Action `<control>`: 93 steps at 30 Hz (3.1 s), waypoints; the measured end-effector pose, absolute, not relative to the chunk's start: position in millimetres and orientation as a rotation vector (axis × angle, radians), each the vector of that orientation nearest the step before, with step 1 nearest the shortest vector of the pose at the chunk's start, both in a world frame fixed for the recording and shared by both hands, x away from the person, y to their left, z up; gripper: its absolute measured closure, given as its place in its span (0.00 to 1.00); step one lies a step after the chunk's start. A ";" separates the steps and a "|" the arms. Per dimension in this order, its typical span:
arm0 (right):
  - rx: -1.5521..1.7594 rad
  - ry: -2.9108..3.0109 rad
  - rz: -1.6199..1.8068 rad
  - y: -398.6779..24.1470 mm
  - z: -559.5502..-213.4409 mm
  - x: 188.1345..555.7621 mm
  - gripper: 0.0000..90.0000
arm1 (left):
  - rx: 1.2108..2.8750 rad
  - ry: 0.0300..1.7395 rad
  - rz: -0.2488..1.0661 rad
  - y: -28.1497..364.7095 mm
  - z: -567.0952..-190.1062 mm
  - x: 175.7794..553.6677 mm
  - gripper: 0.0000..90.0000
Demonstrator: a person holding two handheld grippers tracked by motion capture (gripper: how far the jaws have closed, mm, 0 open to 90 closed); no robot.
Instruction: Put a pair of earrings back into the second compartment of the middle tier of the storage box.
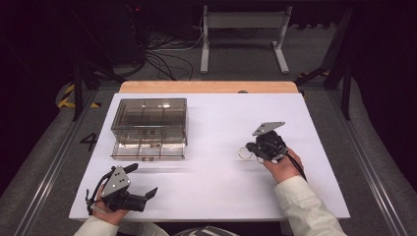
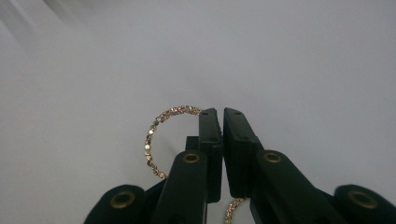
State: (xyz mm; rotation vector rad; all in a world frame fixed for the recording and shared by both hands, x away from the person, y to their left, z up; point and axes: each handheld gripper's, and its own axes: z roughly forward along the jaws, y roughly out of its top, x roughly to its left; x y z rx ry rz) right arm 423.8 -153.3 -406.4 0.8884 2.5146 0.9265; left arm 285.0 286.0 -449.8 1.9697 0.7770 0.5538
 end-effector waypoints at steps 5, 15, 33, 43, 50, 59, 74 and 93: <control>0.844 2.514 0.946 -143.5 -395.5 421.0 0.97 | 1.970 0.776 0.554 286.1 -449.7 285.4 0.00; 0.766 2.513 0.980 -116.6 -378.9 418.1 0.97 | 1.970 0.773 0.552 286.7 -449.6 285.6 0.00; 0.673 2.538 1.041 -82.9 -366.1 421.6 0.97 | 1.971 0.778 0.559 287.2 -450.8 283.2 0.00; 0.634 2.549 1.099 -56.0 -367.3 424.2 0.97 | 1.960 0.806 0.575 293.5 -450.9 275.2 0.00; 0.612 2.554 1.133 -36.0 -367.4 425.4 0.97 | 1.954 0.815 0.580 295.8 -451.0 272.1 0.00; 0.602 2.555 1.162 -11.5 -368.7 426.2 0.97 | 1.954 0.809 0.577 296.0 -450.7 272.7 0.00; 0.580 2.561 1.183 28.6 -369.0 429.2 0.97 | 1.949 0.788 0.560 294.5 -449.6 275.5 0.00; 0.567 2.566 1.196 65.4 -377.5 435.2 0.97 | 1.940 0.779 0.553 295.1 -448.7 276.9 0.00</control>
